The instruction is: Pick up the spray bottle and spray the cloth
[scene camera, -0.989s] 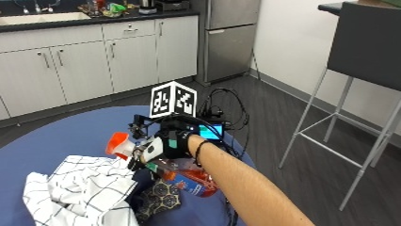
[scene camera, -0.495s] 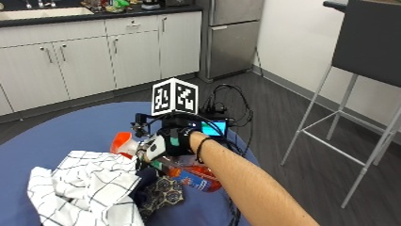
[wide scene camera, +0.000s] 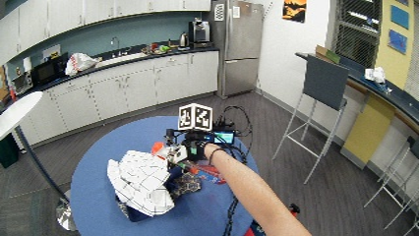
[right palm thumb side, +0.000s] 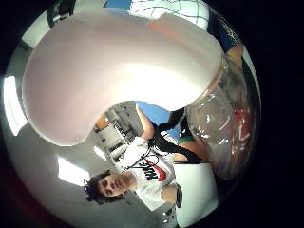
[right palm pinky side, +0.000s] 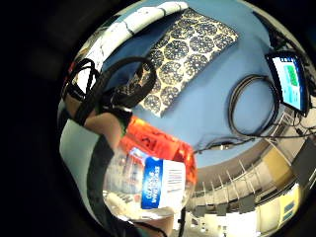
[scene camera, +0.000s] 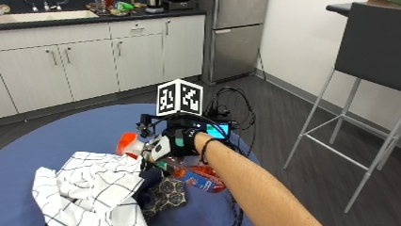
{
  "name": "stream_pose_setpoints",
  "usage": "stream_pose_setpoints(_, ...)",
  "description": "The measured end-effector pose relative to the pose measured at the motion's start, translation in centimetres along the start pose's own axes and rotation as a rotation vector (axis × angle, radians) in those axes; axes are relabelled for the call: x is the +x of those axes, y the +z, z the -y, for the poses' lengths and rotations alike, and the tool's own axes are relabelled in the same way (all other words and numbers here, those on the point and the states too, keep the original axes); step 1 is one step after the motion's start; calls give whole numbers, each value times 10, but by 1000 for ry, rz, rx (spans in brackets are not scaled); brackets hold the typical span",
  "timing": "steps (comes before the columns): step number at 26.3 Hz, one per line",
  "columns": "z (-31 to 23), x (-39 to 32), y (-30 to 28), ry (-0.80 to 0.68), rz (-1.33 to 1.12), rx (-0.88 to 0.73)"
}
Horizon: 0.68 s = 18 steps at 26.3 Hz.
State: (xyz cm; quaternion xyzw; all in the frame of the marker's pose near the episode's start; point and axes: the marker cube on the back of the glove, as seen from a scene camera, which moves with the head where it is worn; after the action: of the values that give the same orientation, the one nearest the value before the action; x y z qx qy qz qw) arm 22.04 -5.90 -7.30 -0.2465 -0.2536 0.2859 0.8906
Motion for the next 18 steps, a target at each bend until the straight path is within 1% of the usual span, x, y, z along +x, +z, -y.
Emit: stream_pose_setpoints(18,-5,3,3,-9,1,-10)
